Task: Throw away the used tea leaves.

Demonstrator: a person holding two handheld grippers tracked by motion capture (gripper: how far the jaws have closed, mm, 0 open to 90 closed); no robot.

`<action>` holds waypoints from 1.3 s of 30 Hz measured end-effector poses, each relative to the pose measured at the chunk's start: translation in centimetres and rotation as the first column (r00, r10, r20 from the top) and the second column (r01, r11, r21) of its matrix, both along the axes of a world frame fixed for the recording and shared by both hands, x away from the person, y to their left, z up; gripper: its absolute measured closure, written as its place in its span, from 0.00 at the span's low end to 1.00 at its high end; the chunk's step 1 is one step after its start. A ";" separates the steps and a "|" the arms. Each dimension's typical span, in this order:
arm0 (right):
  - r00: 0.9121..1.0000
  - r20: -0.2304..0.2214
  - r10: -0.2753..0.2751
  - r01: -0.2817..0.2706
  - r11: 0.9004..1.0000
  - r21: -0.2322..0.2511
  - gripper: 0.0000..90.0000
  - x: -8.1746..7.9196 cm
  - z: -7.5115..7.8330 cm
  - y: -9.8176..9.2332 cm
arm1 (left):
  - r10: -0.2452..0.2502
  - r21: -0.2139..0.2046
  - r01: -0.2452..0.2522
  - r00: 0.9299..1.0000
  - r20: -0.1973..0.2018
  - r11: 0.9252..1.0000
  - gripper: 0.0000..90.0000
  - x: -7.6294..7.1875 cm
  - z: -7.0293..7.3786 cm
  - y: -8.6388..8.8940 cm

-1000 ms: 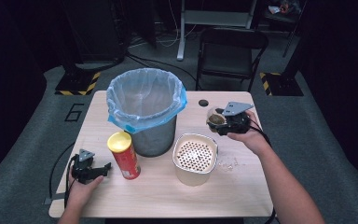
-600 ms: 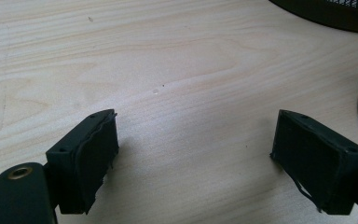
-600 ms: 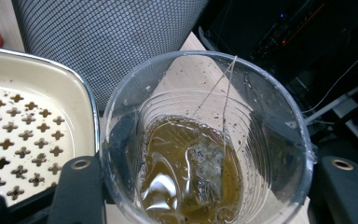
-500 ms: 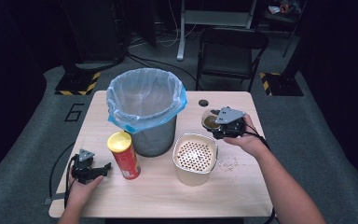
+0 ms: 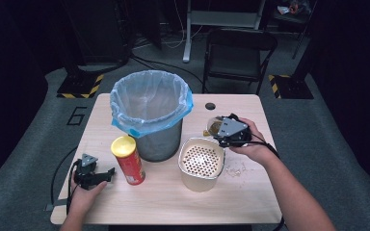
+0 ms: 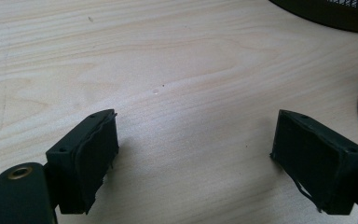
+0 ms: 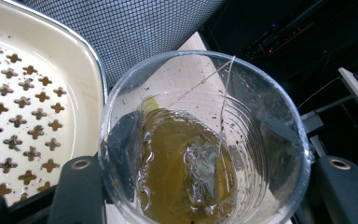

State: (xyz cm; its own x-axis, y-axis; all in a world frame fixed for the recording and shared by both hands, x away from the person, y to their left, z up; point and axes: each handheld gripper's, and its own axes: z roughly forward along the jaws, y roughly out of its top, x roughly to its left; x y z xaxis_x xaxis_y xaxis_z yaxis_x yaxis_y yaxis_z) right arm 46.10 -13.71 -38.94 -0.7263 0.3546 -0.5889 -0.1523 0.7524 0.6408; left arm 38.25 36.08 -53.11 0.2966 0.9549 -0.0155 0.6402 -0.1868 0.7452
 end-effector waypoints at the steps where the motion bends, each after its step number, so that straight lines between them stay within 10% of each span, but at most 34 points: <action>1: 1.000 0.005 0.000 0.000 1.000 -0.002 0.41 0.0 0.0 0.1 | 0.000 0.000 0.000 1.000 0.000 1.000 0.16 0.0 0.0 0.0; 14: 0.988 0.152 0.033 -0.018 0.995 -0.101 0.42 -1.5 -0.3 1.1 | 0.000 0.000 0.000 1.000 0.000 1.000 0.16 0.0 0.0 0.0; 23: 0.937 0.335 0.094 0.010 0.955 -0.298 0.42 -3.6 -1.4 3.0 | 0.000 0.000 0.000 1.000 0.000 1.000 0.16 0.0 0.0 0.0; 29: 0.862 0.480 0.165 0.069 0.898 -0.434 0.42 -4.9 -2.6 4.1 | 0.000 0.000 0.000 1.000 0.000 1.000 0.16 0.0 0.0 0.0; 36: 0.731 0.625 0.273 0.154 0.827 -0.541 0.42 -6.3 -3.4 4.8 | 0.000 0.000 0.000 1.000 0.000 1.000 0.16 0.0 0.0 0.0; 38: 0.687 0.638 0.348 0.164 0.780 -0.603 0.42 -6.5 -3.2 5.1 | 0.000 0.000 0.000 1.000 0.000 1.000 0.16 0.0 0.0 0.0; 39: 0.687 0.642 0.340 0.172 0.783 -0.598 0.42 -6.6 -3.5 5.1 | 0.000 0.000 0.000 1.000 0.000 1.000 0.16 0.0 0.0 0.0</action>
State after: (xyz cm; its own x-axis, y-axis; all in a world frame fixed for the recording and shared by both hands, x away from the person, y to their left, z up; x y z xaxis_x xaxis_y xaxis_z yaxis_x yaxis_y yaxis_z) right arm 39.50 -8.60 -42.44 -0.0220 -0.2764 -0.9608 -0.4277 0.8712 -0.2408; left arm 38.25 36.08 -53.11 0.2967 0.9549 -0.0156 0.6401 -0.1867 0.7453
